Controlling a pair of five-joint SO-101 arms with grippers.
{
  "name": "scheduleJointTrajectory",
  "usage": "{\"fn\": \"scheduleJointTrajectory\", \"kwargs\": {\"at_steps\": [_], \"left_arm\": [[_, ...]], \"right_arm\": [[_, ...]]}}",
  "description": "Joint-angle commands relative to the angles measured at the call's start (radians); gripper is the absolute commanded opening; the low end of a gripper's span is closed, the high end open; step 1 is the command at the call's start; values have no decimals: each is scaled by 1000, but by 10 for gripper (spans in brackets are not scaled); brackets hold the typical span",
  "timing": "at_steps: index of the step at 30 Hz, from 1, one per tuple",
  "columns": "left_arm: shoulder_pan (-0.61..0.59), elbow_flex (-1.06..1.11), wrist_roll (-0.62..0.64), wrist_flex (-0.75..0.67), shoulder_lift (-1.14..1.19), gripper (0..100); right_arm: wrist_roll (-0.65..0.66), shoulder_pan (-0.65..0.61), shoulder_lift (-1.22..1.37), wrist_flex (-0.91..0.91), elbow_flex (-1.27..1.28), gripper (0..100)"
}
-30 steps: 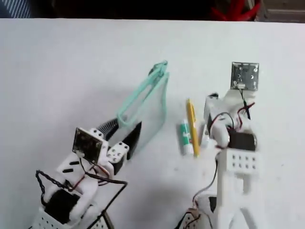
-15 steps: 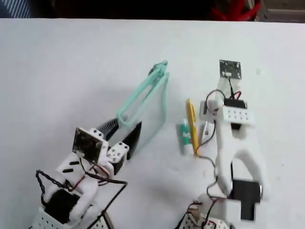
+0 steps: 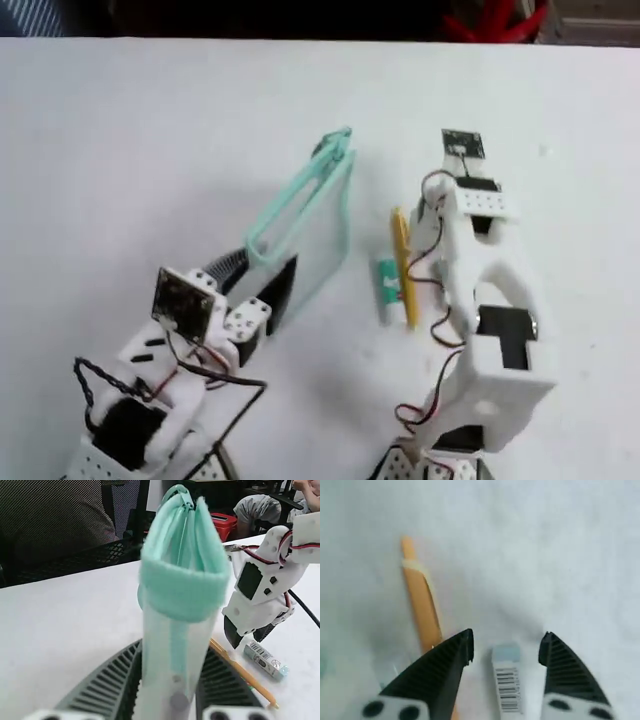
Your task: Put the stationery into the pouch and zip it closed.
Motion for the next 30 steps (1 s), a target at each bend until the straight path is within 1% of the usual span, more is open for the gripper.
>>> {"fn": "scheduleJointTrajectory", "kwargs": {"at_steps": [1, 8, 10, 15, 17, 21, 23, 27, 28, 30], "left_arm": [[10, -2, 9, 5, 5, 142], [10, -2, 9, 6, 5, 142], [10, -2, 9, 6, 5, 142], [10, -2, 9, 6, 5, 142], [10, -3, 9, 6, 5, 142], [10, -6, 9, 6, 5, 142], [12, -6, 9, 6, 5, 142], [15, -5, 9, 6, 5, 142], [15, -5, 9, 6, 5, 142], [15, -5, 9, 6, 5, 142]], "right_arm": [[-6, 7, -1, 12, -48, 219], [0, 7, -1, 13, -48, 140], [2, 21, -2, 42, -51, 130], [2, 68, -2, 124, -44, 188], [2, 74, 8, 124, -43, 206], [2, 71, 8, 108, -41, 207], [3, 73, 10, 76, -28, 178], [43, 73, 8, 45, -15, 21], [41, 73, 8, 45, -15, 12], [43, 76, 8, 45, -15, 26]]}}
